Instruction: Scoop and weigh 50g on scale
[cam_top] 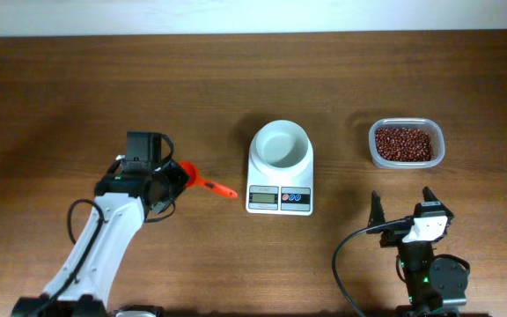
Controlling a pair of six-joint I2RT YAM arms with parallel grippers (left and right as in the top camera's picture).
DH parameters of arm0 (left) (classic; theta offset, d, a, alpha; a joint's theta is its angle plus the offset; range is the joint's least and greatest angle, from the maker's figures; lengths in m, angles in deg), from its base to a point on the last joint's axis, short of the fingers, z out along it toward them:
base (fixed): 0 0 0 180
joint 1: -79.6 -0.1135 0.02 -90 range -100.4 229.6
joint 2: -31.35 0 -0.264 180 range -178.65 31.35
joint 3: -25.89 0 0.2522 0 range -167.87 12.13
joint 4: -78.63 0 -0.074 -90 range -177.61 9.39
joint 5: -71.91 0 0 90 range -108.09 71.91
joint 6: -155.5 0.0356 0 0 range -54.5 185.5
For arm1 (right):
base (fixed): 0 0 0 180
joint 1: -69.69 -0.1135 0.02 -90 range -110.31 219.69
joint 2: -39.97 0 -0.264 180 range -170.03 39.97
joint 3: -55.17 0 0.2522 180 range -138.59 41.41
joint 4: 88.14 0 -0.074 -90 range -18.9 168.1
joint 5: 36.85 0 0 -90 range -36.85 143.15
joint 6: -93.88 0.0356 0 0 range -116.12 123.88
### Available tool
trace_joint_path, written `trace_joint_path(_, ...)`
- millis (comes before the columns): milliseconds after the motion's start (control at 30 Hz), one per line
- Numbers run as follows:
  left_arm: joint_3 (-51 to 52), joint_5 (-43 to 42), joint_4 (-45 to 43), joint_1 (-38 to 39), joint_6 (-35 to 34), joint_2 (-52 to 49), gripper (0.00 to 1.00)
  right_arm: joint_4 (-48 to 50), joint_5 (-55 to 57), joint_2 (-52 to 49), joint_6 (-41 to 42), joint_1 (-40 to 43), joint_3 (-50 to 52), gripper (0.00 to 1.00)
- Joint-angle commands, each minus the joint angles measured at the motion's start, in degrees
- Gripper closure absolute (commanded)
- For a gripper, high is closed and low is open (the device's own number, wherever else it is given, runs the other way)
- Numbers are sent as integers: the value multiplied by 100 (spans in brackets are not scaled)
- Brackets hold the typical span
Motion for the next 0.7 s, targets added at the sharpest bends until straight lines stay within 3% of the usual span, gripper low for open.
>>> trace_joint_path(0, -107, -66, 15, 22, 94, 496, 100, -31, 48, 33, 37, -35, 31, 1)
trace_joint_path(167, -107, -175, 35, 20, 66, 1032, 100, -31, 48, 33, 39, -35, 31, 1)
trace_joint_path(333, -107, -319, 42, 22, -704, 1226, 100, -31, 46, 33, 37, -35, 31, 1)
trace_joint_path(600, -107, -363, 487, 22, -732, 1226, 100, -20, -20, 33, 42, -37, 31, 1)
trace_joint_path(667, -107, -363, 645, 22, -732, 1226, 100, 28, -522, 33, 195, -37, 31, 1)
